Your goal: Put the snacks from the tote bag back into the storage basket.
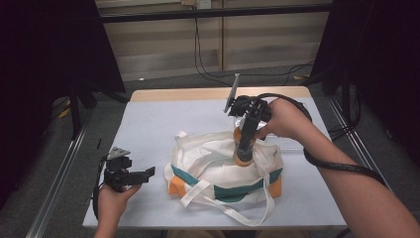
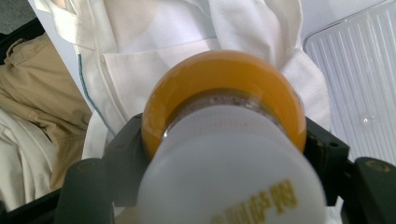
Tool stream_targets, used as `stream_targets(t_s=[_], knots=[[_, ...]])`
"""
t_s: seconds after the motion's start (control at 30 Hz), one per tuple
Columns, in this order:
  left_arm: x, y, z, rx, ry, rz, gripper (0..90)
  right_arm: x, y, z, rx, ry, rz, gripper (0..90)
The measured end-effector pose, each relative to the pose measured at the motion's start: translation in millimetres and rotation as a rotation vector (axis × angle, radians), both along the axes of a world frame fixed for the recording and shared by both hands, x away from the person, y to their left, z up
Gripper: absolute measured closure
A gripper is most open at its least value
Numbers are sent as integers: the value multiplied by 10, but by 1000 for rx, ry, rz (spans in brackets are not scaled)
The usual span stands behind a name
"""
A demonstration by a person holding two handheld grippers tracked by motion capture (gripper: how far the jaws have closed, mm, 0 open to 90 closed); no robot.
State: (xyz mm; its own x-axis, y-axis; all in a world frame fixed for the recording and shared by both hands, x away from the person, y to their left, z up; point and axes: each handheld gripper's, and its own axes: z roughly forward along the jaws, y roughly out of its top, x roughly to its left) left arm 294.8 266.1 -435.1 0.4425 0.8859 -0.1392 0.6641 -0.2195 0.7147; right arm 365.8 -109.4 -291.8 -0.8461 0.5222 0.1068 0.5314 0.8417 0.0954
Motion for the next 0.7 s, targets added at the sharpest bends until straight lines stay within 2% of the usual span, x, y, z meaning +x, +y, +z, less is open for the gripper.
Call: stream_targets(t_s=[0.37,0.7], knots=[[-4,1,5,-3,-1,2,63,85,-69,117,19,9,-37,300],[-2,7,6,-1,3,2,63,174,-132,217,11,7,-63,299]])
